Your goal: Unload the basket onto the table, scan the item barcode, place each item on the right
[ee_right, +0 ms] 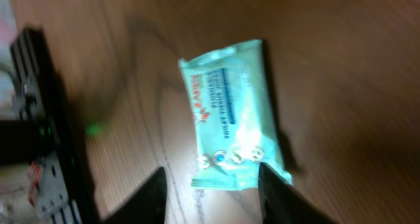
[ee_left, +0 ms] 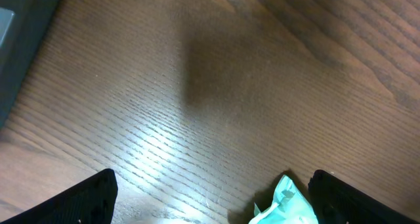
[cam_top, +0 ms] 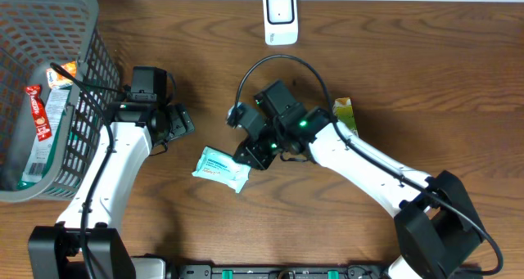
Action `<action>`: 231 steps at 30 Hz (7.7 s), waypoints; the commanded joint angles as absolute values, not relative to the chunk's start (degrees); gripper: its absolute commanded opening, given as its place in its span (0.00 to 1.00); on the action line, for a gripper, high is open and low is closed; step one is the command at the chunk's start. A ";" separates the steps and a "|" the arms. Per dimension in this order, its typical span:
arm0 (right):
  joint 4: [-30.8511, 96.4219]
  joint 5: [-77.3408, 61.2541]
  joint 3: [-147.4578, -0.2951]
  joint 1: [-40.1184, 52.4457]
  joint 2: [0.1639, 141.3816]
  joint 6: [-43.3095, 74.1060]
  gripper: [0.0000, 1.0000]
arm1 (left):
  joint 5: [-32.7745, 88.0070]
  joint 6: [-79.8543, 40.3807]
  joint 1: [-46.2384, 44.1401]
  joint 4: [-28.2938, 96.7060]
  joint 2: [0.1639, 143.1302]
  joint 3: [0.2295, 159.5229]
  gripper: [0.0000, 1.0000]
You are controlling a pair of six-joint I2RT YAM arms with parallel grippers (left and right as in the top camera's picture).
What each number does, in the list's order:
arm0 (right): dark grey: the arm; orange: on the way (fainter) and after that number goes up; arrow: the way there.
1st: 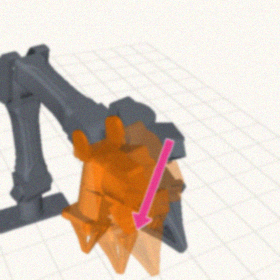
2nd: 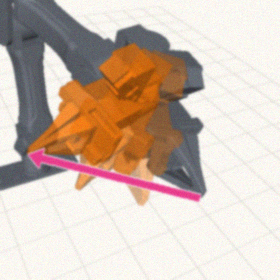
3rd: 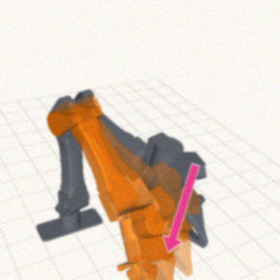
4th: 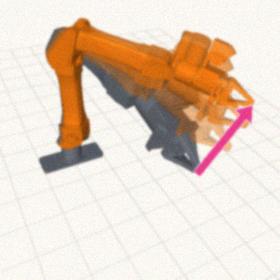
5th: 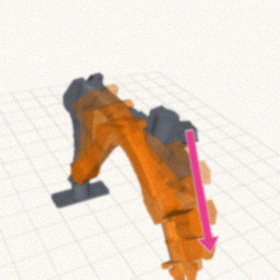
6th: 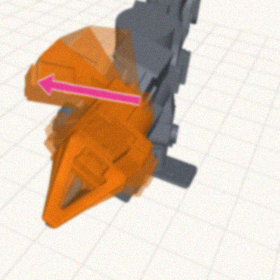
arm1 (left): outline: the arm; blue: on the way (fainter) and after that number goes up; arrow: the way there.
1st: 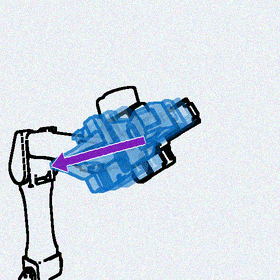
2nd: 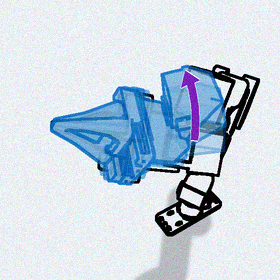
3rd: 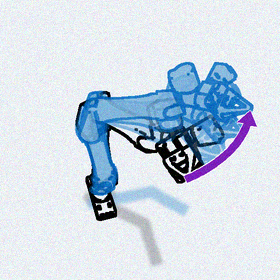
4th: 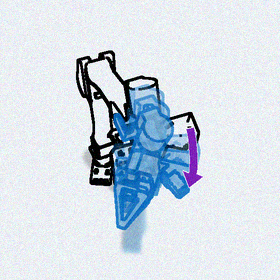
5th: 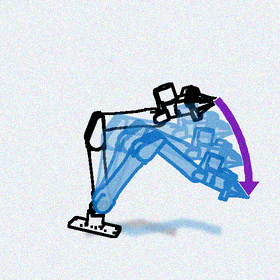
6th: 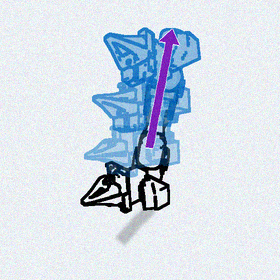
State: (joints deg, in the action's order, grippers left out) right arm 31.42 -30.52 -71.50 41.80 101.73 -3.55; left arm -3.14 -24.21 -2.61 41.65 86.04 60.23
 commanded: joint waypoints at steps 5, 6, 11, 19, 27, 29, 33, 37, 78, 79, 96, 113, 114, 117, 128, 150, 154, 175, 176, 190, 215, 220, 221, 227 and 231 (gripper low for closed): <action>30.61 -10.35 -71.46 52.75 102.35 -4.95 0.49 | -3.49 -24.32 -2.31 41.74 86.19 59.72 0.94; 30.35 -7.29 -71.46 54.00 102.39 -4.97 0.49 | -3.49 -24.32 -2.31 41.74 86.19 59.72 0.94; 27.18 4.69 -71.46 59.11 104.71 -6.44 0.49 | -3.49 -24.32 -2.31 41.74 86.19 59.72 0.94; 21.58 5.56 -71.46 60.05 112.66 -6.50 0.49 | -3.49 -24.32 -2.31 41.74 86.19 59.72 0.94; 18.74 5.45 -71.46 60.01 117.67 -6.92 0.52 | -3.49 -24.32 -2.31 41.74 86.19 59.72 0.94; 19.07 4.36 -71.46 60.07 117.71 -6.92 0.49 | -3.49 -24.32 -2.31 41.74 86.19 59.72 0.94; 19.11 0.47 -71.46 59.96 117.71 -6.02 0.28 | -3.49 -24.32 -2.31 41.74 86.19 59.72 0.94; 19.31 -2.85 -71.59 58.87 115.00 -3.09 0.01 | -3.49 -24.32 -2.31 41.74 86.19 59.72 0.94; 14.83 -41.34 -71.22 34.59 121.40 6.07 0.32 | -3.49 -24.32 -2.31 41.74 86.19 59.72 0.94; 14.83 -40.25 -71.22 34.59 121.40 5.76 0.33 | -3.49 -24.32 -2.31 41.74 86.19 59.72 0.94; 21.21 -37.56 -73.89 32.75 109.75 6.20 0.25 | -3.49 -24.32 -2.31 41.74 86.19 59.72 0.94; 24.21 -23.35 -69.17 44.69 109.08 6.15 0.02 | -3.49 -24.32 -2.31 41.74 86.19 59.72 0.94; 24.03 -20.34 -68.82 45.30 109.08 6.15 0.03 | -3.49 -24.32 -2.31 41.74 86.19 59.72 0.94; 22.79 -11.14 -66.98 47.11 109.08 7.27 0.03 | -3.49 -24.32 -2.31 41.74 86.19 59.72 0.94; 16.38 -5.54 -61.76 48.29 109.08 10.24 0.02 | -3.49 -24.32 -2.31 41.74 86.19 59.72 0.94; 19.00 -6.74 -68.14 50.96 108.57 5.91 0.69 | -3.49 -24.32 -2.31 41.74 86.19 59.72 0.94; 18.59 -5.87 -68.14 52.84 112.38 1.89 0.72 | -3.49 -24.32 -2.31 41.74 86.19 59.72 0.94; 22.35 8.27 -68.16 46.76 114.32 10.02 0.66 | -3.49 -24.32 -2.31 41.74 86.19 59.72 0.94; 22.57 8.82 -68.16 45.93 114.32 10.31 0.66 | -3.49 -24.32 -2.31 41.74 86.19 59.72 0.94; 26.63 8.21 -68.16 36.69 114.30 14.90 0.67 | -3.49 -24.32 -2.31 41.74 86.19 59.72 0.94; 20.16 5.78 -71.92 36.47 107.39 18.39 0.16 | -3.49 -24.32 -2.31 41.74 86.19 59.72 0.94; 13.43 5.89 -71.92 36.47 111.15 18.39 0.15 | -3.49 -24.29 -2.31 41.74 86.19 59.72 0.94; 12.43 5.91 -71.92 36.47 111.98 18.39 0.15 | -3.49 -24.32 -2.31 41.74 86.19 59.72 0.94; 12.19 8.51 -71.92 36.29 115.28 18.15 0.16 | -3.49 -24.32 -2.31 41.74 86.19 59.72 0.94; 16.62 9.19 -71.96 36.29 111.61 18.15 0.19 | -3.49 -24.32 -2.31 41.74 86.19 59.72 0.94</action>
State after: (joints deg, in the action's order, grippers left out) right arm 14.63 7.11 -71.42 36.75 115.00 18.00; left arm -3.16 -24.21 -2.61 41.60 86.04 60.23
